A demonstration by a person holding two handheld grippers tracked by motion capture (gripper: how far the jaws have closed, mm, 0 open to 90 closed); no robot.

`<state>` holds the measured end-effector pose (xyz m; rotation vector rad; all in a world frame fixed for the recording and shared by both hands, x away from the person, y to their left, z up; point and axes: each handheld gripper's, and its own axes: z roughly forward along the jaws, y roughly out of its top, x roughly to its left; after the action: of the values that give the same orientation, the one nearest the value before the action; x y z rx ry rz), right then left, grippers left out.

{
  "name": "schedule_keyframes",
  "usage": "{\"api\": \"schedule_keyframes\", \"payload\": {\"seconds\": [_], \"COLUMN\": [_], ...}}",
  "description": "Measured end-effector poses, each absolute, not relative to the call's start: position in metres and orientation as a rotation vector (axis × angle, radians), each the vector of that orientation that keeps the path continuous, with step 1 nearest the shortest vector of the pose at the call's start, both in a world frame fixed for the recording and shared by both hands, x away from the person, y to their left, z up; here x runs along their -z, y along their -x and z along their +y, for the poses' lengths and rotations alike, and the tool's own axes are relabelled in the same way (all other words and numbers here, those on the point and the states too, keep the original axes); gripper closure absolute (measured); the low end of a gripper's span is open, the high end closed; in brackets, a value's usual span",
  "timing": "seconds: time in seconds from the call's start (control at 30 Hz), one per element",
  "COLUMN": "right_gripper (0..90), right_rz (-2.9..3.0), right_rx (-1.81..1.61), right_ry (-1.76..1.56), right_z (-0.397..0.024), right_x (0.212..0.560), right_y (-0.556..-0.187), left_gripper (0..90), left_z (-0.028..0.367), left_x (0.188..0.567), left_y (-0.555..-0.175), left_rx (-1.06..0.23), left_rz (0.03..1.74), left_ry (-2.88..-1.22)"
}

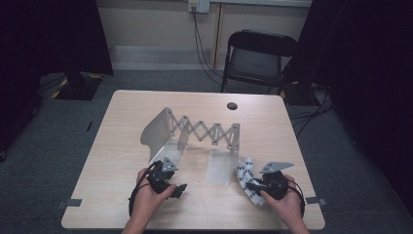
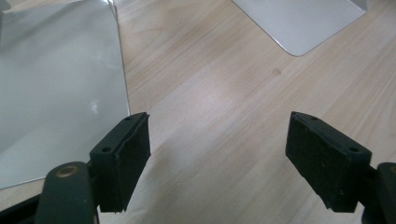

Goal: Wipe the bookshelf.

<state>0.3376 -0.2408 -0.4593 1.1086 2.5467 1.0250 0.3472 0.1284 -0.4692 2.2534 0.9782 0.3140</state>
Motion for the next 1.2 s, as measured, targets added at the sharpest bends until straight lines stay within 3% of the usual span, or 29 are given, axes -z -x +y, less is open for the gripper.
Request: {"api": "schedule_keyframes", "payload": {"seconds": [0.33, 0.57, 0.9, 1.03, 1.2], "right_gripper": [74.0, 56.1, 46.2, 47.2, 62.9], "right_rz": [2.627, 2.605, 2.527, 2.554, 2.576], "right_rx": [-1.034, -1.055, -1.04, -1.009, -0.997], "right_ry": [-1.001, -1.042, -1.148, -1.14, -1.088], "right_z": [-0.228, -0.232, -0.25, -0.247, -0.244], "right_x": [0.471, 0.471, 0.467, 0.48, 0.479], "right_y": [-0.312, -0.315, -0.308, -0.309, -0.309], "left_gripper": [22.0, 22.0, 22.0, 21.8, 21.2], "left_z": [0.126, 0.125, 0.124, 0.124, 0.127], "left_x": [0.469, 0.471, 0.472, 0.472, 0.468], "left_y": [-0.347, -0.348, -0.346, -0.345, -0.346], "left_rx": [-0.325, -0.315, -0.306, -0.304, -0.283], "left_rz": [0.982, 0.985, 0.986, 0.989, 0.999], "left_ry": [-2.257, -2.264, -2.264, -2.268, -2.252]}}
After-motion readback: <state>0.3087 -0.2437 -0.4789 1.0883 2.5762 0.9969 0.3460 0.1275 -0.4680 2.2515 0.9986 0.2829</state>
